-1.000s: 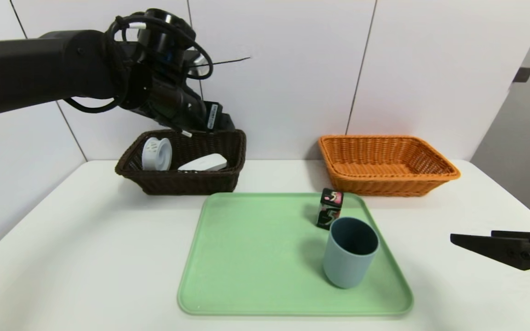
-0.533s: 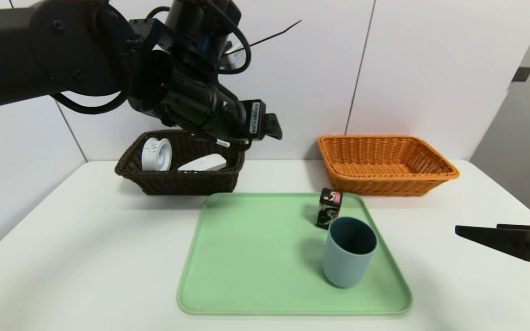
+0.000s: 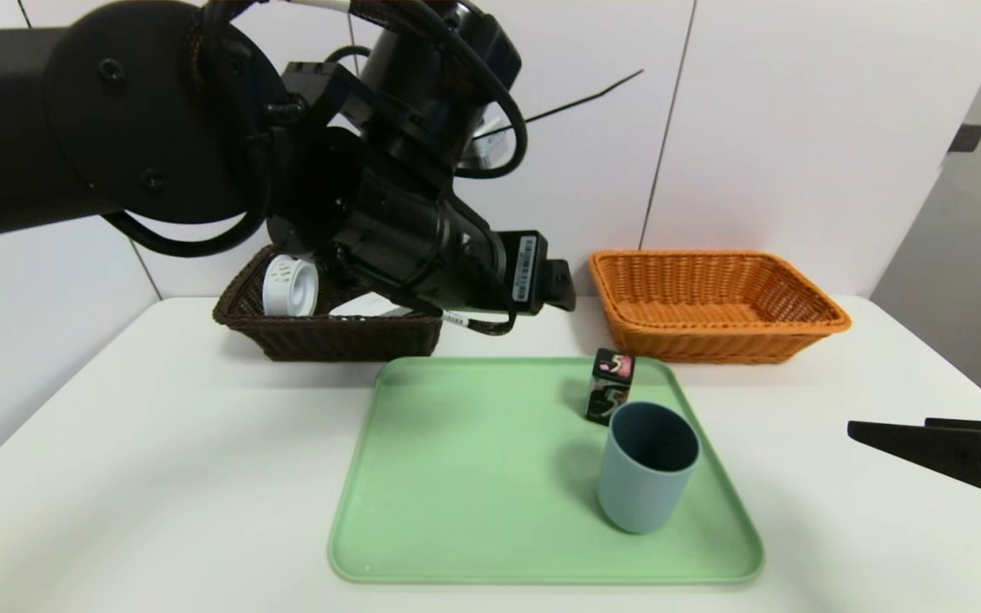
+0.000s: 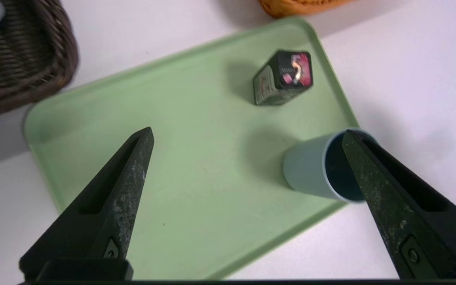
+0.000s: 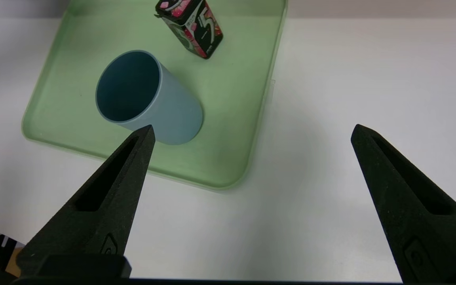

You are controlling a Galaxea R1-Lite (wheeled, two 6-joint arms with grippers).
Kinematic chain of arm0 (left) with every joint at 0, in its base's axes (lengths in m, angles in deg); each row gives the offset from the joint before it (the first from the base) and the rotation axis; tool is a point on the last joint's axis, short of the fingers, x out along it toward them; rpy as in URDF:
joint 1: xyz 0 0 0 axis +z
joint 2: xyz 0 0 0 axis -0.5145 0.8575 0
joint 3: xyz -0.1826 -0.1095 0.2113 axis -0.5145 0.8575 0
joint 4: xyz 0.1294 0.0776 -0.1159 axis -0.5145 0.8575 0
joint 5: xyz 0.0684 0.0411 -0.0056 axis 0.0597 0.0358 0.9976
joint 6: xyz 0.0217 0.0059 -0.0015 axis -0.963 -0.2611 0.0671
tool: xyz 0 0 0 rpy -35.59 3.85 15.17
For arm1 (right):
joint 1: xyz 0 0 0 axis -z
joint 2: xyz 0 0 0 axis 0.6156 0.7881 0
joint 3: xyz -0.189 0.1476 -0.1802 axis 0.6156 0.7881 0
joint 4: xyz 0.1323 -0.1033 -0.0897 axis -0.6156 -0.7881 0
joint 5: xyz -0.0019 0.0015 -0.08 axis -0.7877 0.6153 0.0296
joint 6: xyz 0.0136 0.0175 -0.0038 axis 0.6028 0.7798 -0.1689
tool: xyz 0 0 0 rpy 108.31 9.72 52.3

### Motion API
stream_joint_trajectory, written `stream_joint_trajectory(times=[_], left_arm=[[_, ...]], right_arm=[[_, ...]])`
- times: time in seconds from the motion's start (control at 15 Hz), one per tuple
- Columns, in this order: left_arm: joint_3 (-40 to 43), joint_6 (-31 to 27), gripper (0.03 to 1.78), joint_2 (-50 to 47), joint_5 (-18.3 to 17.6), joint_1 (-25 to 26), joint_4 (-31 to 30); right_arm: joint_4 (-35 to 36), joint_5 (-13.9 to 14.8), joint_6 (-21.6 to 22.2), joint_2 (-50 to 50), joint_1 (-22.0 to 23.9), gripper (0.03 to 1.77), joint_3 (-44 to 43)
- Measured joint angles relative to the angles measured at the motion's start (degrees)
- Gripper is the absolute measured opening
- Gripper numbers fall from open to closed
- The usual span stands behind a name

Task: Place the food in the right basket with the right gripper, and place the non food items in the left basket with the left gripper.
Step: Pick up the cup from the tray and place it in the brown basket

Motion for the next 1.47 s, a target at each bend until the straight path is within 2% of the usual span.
stream_joint_trajectory(times=[0.33,0.67,0.73,0.93,1.0,1.13,1.27,1.4,1.47], left_arm=[[11.90,-1.88,1.69,-5.10,-0.02,-5.23,-2.17],[28.68,-10.89,1.69,-10.78,-1.13,-8.96,-14.97],[32.00,-13.62,1.69,-11.72,-2.40,-9.29,-17.69],[39.61,-22.43,1.69,-13.51,-12.17,-9.70,-27.37],[40.70,-23.94,1.69,-13.26,-14.43,-9.70,-29.93],[42.03,-24.97,1.69,-11.46,-15.40,-9.56,-34.69],[43.08,-25.34,1.69,-8.24,-16.58,-9.09,-41.96],[43.61,-27.20,1.69,-5.05,-18.37,-7.57,-48.03],[43.76,-28.31,1.69,-3.91,-19.66,-6.53,-48.73]], right_arm=[[-0.02,0.00,0.00,-0.22,0.50,1.71,0.29],[-0.06,0.00,-0.04,-0.16,0.52,1.71,0.33],[-0.11,0.00,-0.09,-0.11,0.54,1.71,0.33],[-1.32,0.02,-0.15,0.00,0.54,1.71,0.30],[-1.33,0.00,-0.15,0.01,0.56,1.71,0.30],[-1.57,0.10,-0.11,-0.02,0.59,1.71,0.27],[-3.19,0.52,-0.15,-0.27,0.76,1.71,-0.11],[-3.89,2.43,-0.15,-0.62,0.98,1.71,-0.33],[-3.94,3.08,-0.15,-0.79,1.00,1.71,-0.30]])
